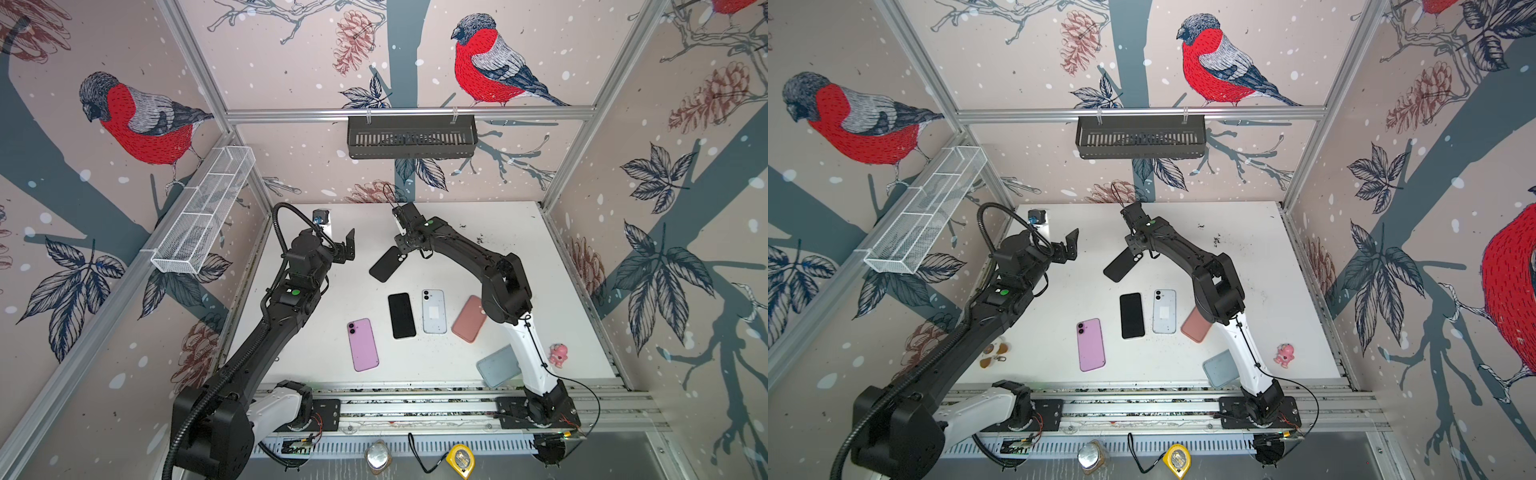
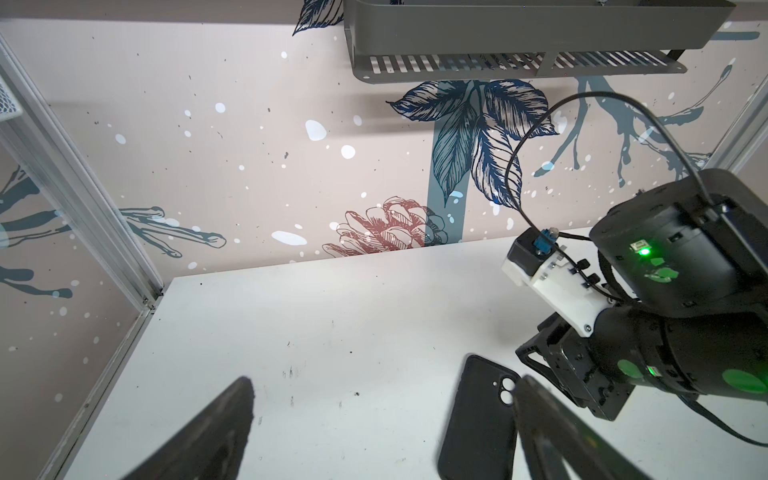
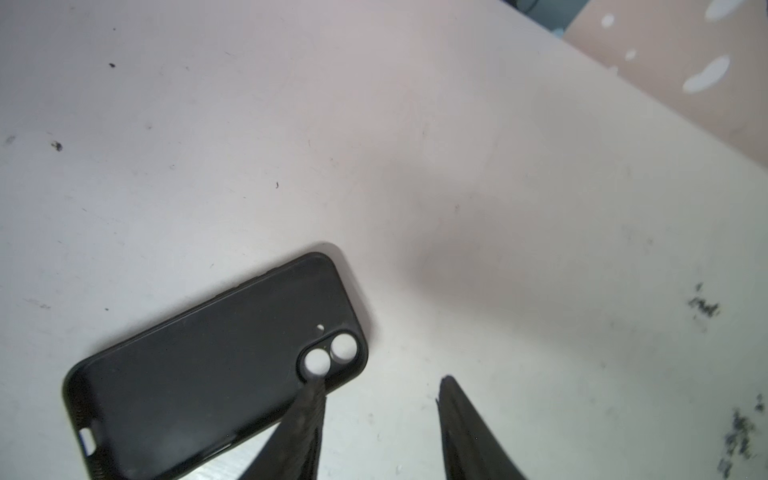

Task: Put the phone into the phone case
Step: 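Grasp the black phone case edge with the right gripper and lift it, then carry the black case farther from the robot and set it down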

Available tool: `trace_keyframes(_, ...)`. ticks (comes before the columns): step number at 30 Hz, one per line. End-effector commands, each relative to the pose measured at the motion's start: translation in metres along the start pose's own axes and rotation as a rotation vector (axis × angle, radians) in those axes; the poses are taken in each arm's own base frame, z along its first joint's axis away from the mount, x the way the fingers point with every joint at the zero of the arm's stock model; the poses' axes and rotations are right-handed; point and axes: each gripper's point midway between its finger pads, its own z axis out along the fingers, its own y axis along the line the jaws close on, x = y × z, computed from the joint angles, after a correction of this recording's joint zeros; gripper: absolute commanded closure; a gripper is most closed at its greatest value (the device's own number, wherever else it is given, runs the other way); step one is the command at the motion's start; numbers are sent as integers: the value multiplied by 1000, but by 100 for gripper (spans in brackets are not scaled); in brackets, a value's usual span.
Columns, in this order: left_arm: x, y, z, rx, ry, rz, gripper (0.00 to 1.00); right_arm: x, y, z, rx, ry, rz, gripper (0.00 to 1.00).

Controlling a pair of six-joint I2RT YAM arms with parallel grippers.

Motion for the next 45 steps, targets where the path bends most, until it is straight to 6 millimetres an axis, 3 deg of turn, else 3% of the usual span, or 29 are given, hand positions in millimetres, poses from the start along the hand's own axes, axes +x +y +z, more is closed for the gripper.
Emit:
trace_keyframes(1,-9,-2,-2,9,-35,0,3,29,8,-5,-90,135,340,55)
trace_keyframes(5,-10,-2,-3,14,-38,1,3,59,21,-7,-142,213,556,55)
trace_keyframes(11,-13,-5,-5,29,-49,-5,3,77,33,-8,-93,291,765,50)
trace_keyframes(14,-14,-5,-6,29,-53,-7,3,91,43,2,-50,382,819,55)
trace_keyframes(16,-16,-6,-7,33,-57,-9,3,92,52,5,-38,414,826,59)
trace_keyframes(22,-18,-7,-8,43,-64,-18,3,88,79,12,-65,416,819,58)
trace_keyframes(28,-20,-8,-10,50,-72,-24,3,93,87,20,-59,430,815,61)
trace_keyframes(38,-23,-9,-12,59,-82,-30,3,96,83,29,-29,423,793,80)
trace_keyframes(43,-24,-8,-13,55,-87,-30,3,80,71,25,-44,366,676,96)
trace_keyframes(45,-24,-8,-14,53,-86,-29,3,72,62,24,-46,339,609,97)
